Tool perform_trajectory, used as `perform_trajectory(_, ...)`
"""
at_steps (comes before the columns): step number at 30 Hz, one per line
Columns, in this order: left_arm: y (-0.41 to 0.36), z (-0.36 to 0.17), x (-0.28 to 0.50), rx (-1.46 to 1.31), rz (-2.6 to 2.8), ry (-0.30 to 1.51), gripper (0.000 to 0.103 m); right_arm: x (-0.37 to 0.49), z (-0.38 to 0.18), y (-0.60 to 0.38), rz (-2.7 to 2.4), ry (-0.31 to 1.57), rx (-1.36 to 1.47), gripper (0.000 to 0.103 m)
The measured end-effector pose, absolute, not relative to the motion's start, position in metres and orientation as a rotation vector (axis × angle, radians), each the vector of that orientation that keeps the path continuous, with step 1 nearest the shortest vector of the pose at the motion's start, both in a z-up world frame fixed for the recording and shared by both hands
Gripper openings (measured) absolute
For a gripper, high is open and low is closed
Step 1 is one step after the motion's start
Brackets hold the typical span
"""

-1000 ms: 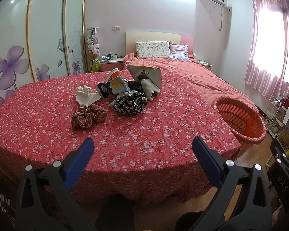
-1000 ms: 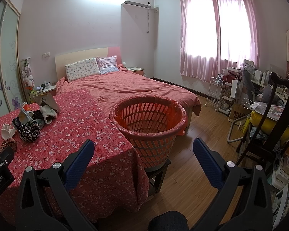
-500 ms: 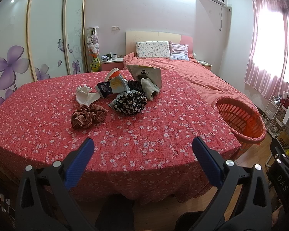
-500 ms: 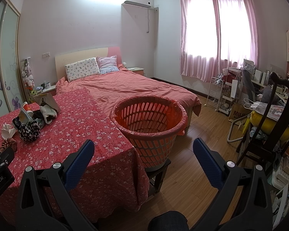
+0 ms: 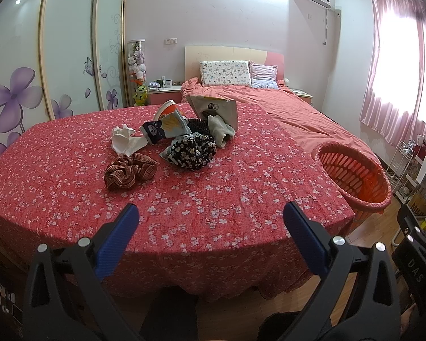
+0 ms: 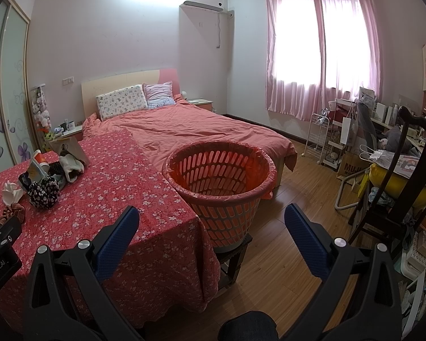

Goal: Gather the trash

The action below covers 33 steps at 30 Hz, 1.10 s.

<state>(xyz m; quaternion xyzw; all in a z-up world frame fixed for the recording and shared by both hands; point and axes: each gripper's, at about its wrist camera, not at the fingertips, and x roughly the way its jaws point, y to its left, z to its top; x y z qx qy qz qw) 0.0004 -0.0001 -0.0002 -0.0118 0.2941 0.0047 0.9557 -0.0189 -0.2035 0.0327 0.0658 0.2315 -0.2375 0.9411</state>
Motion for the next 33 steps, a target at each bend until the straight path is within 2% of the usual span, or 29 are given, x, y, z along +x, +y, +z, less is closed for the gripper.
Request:
perform_trajectory(28,-0.002,-0.004,0.003,-0.025,0.014,0.612,0.099,-0.017,0.033,-0.204,-0.485,0.478,0.135,0.101)
perform_trajectory(33,0.016,-0.007,0.015,-0.053,0.044,0.622,0.099,-0.01,0.031,-0.201,-0.474,0.491,0.127,0.101)
